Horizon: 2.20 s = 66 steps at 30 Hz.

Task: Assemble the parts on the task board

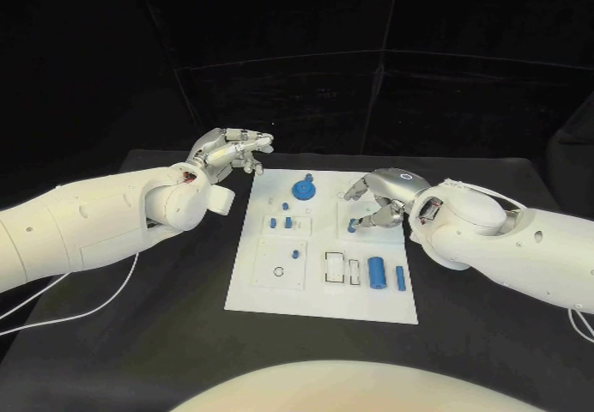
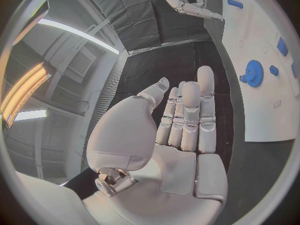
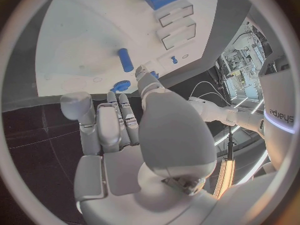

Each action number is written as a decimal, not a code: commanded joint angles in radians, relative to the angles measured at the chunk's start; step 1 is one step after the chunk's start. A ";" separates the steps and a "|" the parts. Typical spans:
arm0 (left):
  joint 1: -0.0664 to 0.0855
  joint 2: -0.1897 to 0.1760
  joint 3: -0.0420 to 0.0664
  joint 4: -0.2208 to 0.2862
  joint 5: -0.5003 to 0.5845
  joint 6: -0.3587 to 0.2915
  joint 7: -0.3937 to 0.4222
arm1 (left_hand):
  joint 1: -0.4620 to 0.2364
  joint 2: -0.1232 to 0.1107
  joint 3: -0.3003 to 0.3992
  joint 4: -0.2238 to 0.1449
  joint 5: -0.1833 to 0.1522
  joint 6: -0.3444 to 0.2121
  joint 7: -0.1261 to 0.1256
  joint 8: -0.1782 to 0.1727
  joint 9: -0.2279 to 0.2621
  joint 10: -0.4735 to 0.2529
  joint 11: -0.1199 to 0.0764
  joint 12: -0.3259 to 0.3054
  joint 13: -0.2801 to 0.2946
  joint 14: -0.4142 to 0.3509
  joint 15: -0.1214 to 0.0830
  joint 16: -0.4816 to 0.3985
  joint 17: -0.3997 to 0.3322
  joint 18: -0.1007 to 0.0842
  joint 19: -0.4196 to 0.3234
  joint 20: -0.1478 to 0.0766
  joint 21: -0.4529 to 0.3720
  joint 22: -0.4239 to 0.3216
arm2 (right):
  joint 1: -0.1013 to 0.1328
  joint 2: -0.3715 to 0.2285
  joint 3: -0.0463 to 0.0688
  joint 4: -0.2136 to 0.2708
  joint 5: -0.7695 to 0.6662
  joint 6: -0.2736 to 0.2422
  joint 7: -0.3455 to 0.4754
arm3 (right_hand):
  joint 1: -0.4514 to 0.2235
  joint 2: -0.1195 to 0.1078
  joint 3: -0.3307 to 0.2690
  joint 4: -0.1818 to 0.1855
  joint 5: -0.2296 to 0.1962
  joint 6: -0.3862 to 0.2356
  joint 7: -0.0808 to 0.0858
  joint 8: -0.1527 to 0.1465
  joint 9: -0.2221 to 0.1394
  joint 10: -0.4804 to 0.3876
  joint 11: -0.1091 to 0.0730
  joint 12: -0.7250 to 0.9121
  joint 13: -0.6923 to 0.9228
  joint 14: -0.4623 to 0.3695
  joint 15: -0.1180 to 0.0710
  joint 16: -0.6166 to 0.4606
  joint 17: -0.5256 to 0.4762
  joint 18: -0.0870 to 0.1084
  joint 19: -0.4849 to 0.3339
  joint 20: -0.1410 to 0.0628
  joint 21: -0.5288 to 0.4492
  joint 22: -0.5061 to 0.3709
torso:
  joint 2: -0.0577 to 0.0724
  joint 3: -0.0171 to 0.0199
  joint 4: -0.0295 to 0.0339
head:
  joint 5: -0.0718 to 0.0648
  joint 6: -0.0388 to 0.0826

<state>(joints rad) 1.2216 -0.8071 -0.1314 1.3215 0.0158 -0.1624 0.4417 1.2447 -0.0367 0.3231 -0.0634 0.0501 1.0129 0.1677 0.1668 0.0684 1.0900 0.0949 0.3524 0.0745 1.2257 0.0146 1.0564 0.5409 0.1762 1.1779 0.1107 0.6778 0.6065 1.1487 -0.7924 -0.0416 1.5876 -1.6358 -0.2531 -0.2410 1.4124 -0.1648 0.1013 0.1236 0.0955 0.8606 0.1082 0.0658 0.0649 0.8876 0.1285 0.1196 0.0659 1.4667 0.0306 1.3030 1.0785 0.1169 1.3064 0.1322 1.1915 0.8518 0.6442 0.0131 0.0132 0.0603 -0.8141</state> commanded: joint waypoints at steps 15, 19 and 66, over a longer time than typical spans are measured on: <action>0.001 0.007 0.000 -0.009 0.003 0.018 -0.002 | 0.012 -0.003 -0.007 -0.003 -0.002 -0.003 0.004 -0.002 -0.001 -0.010 0.001 0.007 0.001 -0.009 0.000 -0.006 -0.003 0.006 0.000 0.005 -0.007 -0.002 | 0.007 0.045 0.000 -0.032 0.043 0.230 -0.002 | 0.047 0.068 -0.006 0.010 0.008 0.076 0.022 0.014 0.006 0.162 -0.042 0.088 0.000 0.024 -0.027 0.004 0.003 0.008 0.025 -0.022 0.009 0.019 | 0.002 0.0014 0.0029 | 0.001 -0.001; 0.001 0.009 0.000 -0.010 0.003 0.019 -0.003 | 0.012 -0.003 -0.007 -0.003 -0.002 -0.003 0.004 -0.002 -0.001 -0.010 0.001 0.007 0.001 -0.009 0.000 -0.006 -0.003 0.006 0.000 0.005 -0.007 -0.002 | 0.007 0.056 -0.001 -0.036 0.048 0.235 0.005 | 0.070 0.095 0.020 -0.005 -0.006 0.114 0.030 0.023 0.007 0.198 -0.048 0.084 -0.004 0.026 -0.034 0.006 0.004 0.006 0.030 -0.028 0.012 0.024 | 0.001 0.0016 0.0032 | 0.000 -0.003; 0.001 0.008 -0.001 -0.012 0.003 0.017 -0.006 | 0.015 -0.001 -0.008 -0.004 -0.002 -0.004 0.004 -0.002 -0.001 -0.011 0.001 0.008 0.002 -0.011 0.000 -0.006 -0.004 0.006 0.000 0.005 -0.009 -0.004 | 0.006 0.049 0.001 0.136 0.043 -0.070 0.074 | 0.043 0.069 0.433 -0.170 -0.037 0.271 0.033 0.029 0.004 0.396 -0.068 0.007 0.011 0.028 -0.054 0.029 0.006 -0.015 0.075 -0.051 0.094 0.154 | 0.000 -0.0011 0.0053 | 0.010 -0.007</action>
<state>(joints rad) 1.2207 -0.7996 -0.1337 1.3075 0.0159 -0.1544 0.4308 1.2532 -0.0374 0.3204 -0.0662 0.0501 1.0130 0.1677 0.1668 0.0684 1.0864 0.0985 0.3562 0.0752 1.2183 0.0143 1.0565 0.5378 0.1761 1.1779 0.1107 0.6708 0.6035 1.1538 -0.7498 -0.0411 1.7212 -1.6199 -0.2910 -0.2074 1.4615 -0.0933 0.5282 -0.0455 0.0539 1.1273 0.1379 0.1005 0.0704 1.2158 0.1191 0.1272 0.0758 1.4670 -0.0200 1.3300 1.0841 0.1166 1.3747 0.0786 1.2808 1.0049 0.6436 0.0120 0.0177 0.0681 -0.8195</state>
